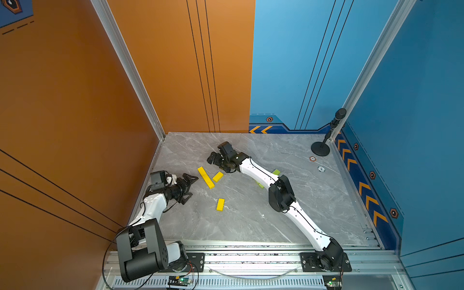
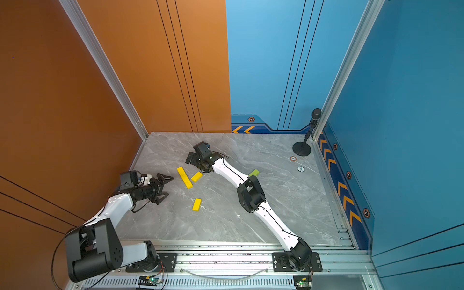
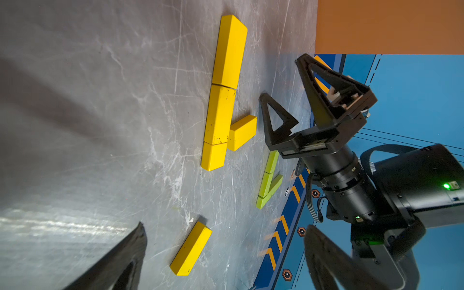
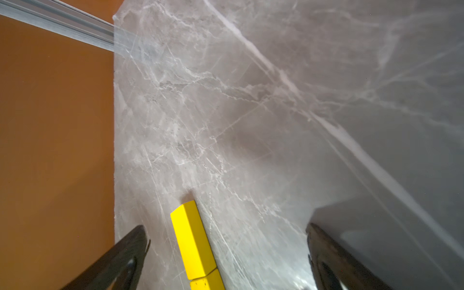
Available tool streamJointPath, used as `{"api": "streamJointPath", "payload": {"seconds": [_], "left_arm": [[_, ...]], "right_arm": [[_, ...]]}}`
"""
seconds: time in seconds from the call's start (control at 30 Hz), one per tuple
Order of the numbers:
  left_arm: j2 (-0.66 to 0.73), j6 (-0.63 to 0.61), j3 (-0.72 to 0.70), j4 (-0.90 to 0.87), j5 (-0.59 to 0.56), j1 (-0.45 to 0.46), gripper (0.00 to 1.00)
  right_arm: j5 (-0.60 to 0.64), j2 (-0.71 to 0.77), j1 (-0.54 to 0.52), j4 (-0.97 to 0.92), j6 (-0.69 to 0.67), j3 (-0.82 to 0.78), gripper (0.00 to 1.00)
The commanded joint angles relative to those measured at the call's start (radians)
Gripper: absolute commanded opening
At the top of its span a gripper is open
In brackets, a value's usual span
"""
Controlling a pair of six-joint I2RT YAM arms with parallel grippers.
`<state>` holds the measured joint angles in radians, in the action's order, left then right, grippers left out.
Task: Assemble the letter v with building blocks
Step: Assemble the building block at the center of the board.
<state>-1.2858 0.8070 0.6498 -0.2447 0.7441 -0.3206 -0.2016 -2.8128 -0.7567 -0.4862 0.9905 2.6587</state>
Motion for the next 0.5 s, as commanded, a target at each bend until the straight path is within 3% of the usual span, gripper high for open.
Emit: {"api": "streamJointPath", "payload": {"seconds": [0.0,0.47], "left_arm": [[-0.01,-0.025,-0.001,-0.024,-0.007,-0.006,0.98],[-0.018,-0.023,-0.001,-0.024,-0.011,-0.006,0.98]], "right_arm": [[-0.091,-0.084,0.007,0.001,-0.005,-0.008,1.0],[-0.223,-0.058,0.003,-0.067,-0.084,-0.032,1.0]]}}
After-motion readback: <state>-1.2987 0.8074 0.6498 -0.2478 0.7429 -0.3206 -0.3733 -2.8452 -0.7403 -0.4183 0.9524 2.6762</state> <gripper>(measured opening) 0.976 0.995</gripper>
